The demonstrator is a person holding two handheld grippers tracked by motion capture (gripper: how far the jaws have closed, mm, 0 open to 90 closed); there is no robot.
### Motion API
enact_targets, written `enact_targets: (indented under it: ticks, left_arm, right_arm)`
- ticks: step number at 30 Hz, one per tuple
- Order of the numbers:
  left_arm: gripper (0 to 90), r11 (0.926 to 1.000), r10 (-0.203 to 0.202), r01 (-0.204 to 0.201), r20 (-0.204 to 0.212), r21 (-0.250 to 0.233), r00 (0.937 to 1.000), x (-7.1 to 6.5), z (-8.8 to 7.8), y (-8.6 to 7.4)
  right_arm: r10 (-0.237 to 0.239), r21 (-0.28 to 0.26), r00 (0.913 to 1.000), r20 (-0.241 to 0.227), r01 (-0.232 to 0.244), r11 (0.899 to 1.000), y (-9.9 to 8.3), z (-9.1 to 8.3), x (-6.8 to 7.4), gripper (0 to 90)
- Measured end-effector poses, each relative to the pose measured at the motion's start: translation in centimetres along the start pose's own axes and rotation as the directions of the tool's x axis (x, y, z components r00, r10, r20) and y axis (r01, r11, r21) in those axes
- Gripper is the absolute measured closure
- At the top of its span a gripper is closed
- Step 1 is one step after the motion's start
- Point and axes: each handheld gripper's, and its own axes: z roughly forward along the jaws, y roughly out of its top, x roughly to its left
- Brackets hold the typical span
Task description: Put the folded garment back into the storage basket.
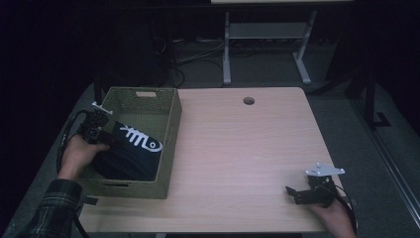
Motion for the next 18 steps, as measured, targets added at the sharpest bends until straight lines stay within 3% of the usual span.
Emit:
enact_targets:
  ticks: [9,18]
  left_arm:
    - [68.9,0.9984,0.012,-0.008,-0.065,0.056,0.9978,0.7,2.2,-0.5]
    - [67.8,0.9948,0.006,0.004,-0.102,0.102,0.9948,1.4,4.2,-1.0]
  right_arm:
    - [0.000,0.000,1.0000,0.000,0.000,1.000,0.0,0.0,0.0,1.6]
    - [0.000,0.000,1.0000,0.000,0.000,1.000,0.0,0.0,0.0,1.7]
